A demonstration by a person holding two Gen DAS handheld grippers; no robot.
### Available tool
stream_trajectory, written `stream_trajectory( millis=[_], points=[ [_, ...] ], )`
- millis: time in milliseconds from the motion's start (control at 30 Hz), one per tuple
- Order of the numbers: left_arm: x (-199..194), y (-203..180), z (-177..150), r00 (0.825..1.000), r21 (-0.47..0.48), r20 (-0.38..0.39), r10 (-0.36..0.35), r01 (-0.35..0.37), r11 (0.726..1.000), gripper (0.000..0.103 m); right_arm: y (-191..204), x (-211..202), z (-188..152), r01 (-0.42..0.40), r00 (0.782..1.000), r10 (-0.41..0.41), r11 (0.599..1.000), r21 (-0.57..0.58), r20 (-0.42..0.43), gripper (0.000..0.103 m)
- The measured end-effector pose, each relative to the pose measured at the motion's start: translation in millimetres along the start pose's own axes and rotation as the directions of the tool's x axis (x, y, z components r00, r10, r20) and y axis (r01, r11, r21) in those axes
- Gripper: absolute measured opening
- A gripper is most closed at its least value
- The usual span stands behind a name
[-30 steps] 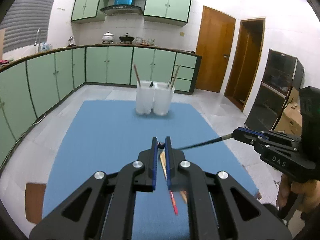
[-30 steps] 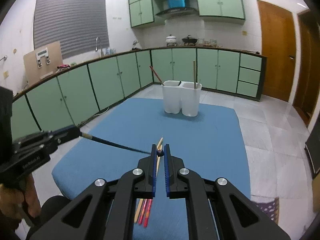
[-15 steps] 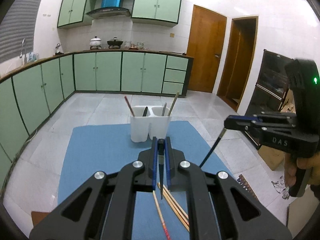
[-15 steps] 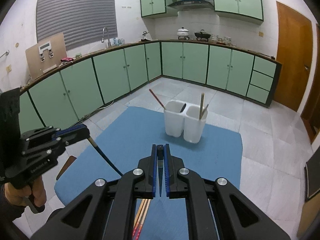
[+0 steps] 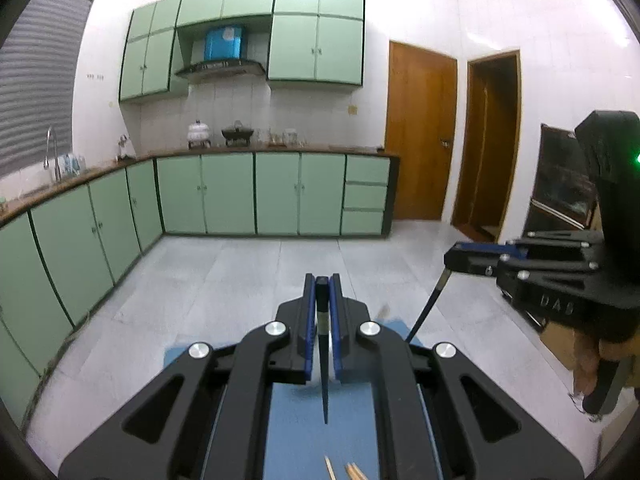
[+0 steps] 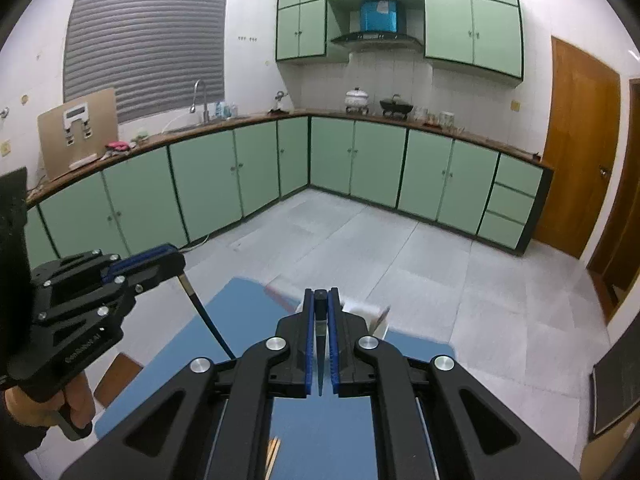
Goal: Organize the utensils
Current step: 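Carry both chopsticks over the holder and lower them into it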
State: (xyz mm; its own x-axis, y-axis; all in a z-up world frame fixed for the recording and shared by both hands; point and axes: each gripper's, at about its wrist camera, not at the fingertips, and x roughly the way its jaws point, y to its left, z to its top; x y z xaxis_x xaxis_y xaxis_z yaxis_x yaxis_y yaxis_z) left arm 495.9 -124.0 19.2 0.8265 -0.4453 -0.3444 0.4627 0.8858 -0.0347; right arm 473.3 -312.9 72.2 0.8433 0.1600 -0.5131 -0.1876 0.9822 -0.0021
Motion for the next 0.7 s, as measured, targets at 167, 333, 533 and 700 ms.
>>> stream_trajectory(
  millis=[167, 333, 533, 700],
  points=[
    [33, 1, 44, 0.998, -0.009, 0.059, 0.022, -0.022, 1.0, 0.006, -18, 31, 38, 0.031, 0.999, -0.031, 1.0, 0.005, 0.025, 0.006],
    [81, -1, 54, 0.995, -0.018, 0.088, 0.036, -0.034, 0.999, 0.006, -37, 83, 40, 0.057, 0.998, -0.057, 0.998, 0.009, -0.007, 0.006],
    [142, -7, 0, 0.999, 0.003, -0.007, 0.038, -0.038, 0.999, 0.006, -47, 136, 1, 0.054, 0.995, -0.053, 0.998, 0.018, -0.089, 0.006],
    [139, -1, -20, 0.998, 0.01, -0.04, 0.041, -0.041, 0.999, 0.007, -50, 132, -12, 0.061, 0.995, -0.06, 0.998, 0.019, -0.081, 0.01]
  ],
)
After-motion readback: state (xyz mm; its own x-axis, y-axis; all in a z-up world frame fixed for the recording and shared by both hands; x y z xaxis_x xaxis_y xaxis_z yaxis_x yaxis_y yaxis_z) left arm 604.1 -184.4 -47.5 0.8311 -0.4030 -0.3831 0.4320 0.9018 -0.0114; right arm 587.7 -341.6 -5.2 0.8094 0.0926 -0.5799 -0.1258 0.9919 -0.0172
